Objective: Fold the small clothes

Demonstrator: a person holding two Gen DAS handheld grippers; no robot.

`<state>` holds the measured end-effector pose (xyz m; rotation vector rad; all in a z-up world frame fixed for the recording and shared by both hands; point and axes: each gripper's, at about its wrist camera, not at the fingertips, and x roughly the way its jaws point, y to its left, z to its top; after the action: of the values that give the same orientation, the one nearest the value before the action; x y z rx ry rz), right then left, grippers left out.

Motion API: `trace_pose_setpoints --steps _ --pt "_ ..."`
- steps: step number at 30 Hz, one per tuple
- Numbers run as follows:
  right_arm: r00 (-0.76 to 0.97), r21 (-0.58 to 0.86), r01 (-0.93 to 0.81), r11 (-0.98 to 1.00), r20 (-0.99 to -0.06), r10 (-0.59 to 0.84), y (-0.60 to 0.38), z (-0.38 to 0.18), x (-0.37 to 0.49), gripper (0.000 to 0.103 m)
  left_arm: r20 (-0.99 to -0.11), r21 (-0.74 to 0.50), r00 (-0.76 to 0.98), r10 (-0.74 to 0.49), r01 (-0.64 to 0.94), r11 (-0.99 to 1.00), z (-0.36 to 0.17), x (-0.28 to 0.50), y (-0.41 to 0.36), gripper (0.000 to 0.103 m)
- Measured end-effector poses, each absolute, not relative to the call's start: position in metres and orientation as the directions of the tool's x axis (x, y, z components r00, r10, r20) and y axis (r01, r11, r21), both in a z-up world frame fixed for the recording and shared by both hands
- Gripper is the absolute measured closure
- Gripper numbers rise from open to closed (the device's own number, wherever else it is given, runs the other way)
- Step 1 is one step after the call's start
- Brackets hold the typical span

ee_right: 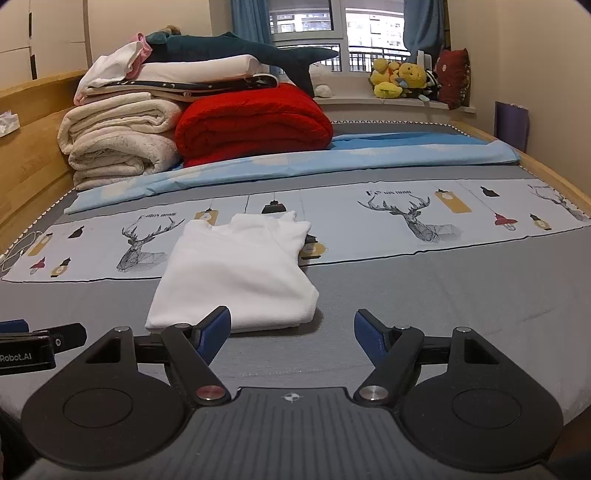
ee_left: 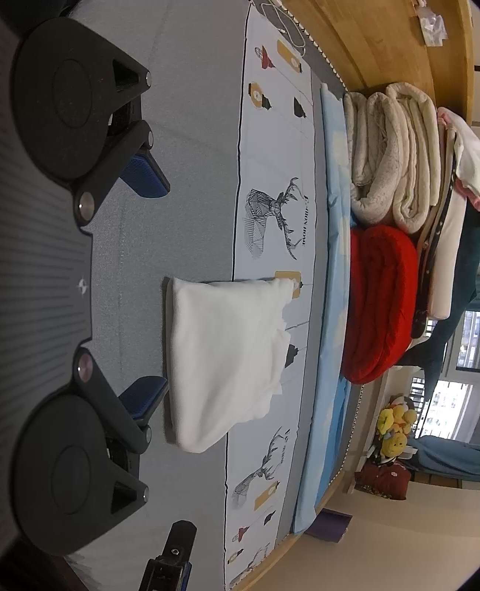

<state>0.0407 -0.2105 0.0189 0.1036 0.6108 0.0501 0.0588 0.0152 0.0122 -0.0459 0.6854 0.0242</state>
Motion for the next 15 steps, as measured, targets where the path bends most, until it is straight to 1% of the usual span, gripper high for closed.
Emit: trace_pose_setpoints --steps 15 --pt "0.82 0.12 -0.026 0.992 -0.565 0.09 -0.2075 0.0209 0.0398 0.026 -0.632 -0.036 0.775 -0.017 -0.007 0.999 0.0118 0.0579 0.0138 0.0"
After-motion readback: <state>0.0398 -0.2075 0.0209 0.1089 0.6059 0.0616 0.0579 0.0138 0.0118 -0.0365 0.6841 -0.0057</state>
